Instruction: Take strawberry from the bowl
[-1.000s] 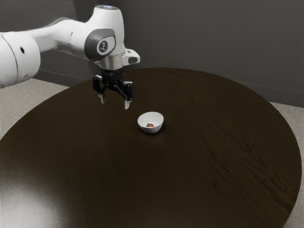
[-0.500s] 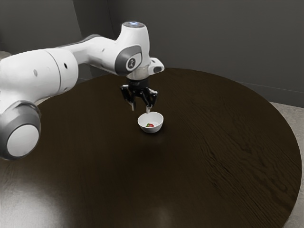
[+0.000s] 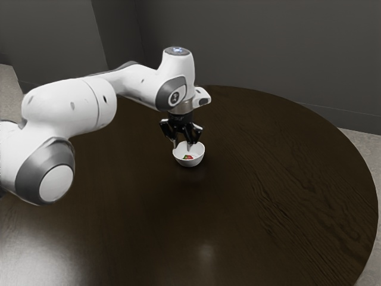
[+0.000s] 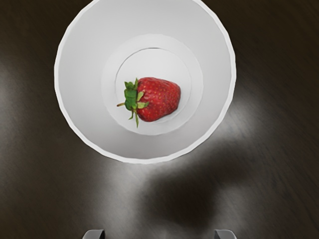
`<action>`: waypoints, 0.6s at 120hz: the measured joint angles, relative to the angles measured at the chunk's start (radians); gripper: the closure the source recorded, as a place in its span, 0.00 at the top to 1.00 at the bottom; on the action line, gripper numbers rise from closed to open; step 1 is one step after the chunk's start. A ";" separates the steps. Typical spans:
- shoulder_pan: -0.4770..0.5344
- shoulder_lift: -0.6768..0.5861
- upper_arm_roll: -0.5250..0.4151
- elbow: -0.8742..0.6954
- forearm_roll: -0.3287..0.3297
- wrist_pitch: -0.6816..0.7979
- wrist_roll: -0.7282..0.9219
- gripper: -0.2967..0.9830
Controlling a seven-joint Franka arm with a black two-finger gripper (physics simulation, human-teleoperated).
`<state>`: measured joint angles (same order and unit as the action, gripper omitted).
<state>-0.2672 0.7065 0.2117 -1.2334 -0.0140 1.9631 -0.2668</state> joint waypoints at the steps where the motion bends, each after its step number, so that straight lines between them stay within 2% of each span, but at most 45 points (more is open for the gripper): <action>1: 0.000 0.001 0.000 0.000 0.000 0.001 0.000 0.42; 72: 0.017 0.091 0.001 0.062 -0.034 0.054 -0.013 0.43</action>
<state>-0.2503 0.7979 0.2126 -1.1714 -0.0482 2.0175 -0.2796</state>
